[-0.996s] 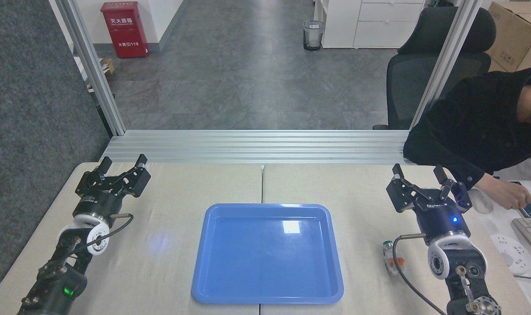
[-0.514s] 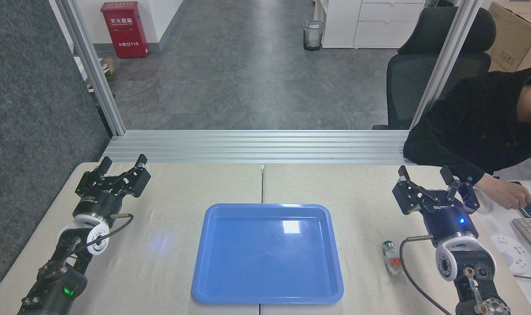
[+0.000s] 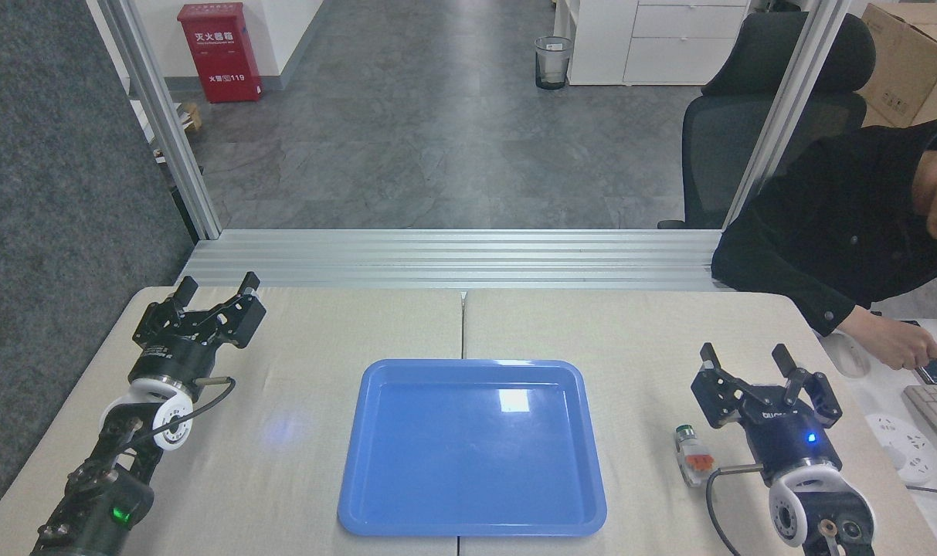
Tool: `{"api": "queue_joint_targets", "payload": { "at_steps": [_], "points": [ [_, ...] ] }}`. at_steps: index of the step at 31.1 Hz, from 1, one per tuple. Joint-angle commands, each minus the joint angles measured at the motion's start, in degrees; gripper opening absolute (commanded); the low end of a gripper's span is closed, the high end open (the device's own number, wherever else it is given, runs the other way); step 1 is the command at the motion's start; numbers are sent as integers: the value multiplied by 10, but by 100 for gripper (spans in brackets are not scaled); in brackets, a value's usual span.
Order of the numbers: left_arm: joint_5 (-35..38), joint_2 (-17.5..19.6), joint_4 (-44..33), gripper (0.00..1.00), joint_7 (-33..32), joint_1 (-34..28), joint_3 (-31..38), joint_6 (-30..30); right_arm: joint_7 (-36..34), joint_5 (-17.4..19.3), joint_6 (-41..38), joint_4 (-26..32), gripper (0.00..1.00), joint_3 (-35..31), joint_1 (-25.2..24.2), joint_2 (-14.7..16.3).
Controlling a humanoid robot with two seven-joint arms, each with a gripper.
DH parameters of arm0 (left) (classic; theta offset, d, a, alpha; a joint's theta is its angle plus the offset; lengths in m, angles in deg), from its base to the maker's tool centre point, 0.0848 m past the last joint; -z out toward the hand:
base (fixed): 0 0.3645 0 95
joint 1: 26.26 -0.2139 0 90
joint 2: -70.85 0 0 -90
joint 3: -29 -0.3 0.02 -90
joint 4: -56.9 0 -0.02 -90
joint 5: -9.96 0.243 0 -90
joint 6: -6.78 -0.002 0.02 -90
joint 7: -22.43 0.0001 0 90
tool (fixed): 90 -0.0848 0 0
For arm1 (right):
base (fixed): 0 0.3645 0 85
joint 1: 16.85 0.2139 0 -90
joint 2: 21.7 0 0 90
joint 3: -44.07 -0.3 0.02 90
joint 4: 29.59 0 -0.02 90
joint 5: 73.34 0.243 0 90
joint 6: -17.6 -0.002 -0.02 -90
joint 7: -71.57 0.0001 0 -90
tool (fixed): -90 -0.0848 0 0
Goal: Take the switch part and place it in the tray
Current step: 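Lower the open right gripper down over the white-orange switch part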
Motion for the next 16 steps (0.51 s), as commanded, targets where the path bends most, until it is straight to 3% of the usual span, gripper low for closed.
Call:
{"api": "queue_joint_targets", "payload": {
  "at_steps": [1, 5, 7, 16],
  "points": [
    [0, 0, 0, 100, 0, 0, 0, 0, -1, 4, 0, -26, 100, -1, -87, -66],
    [0, 0, 0, 100, 0, 0, 0, 0, -1, 22, -2, -56, 100, 0, -104, -98],
    [0, 0, 0, 100, 0, 0, 0, 0, -1, 42, -11, -78, 100, 0, -106, -95],
    [0, 0, 0, 100, 0, 0, 0, 0, -1, 49, -30, -130, 97, 0, -93, -80]
  ]
}}
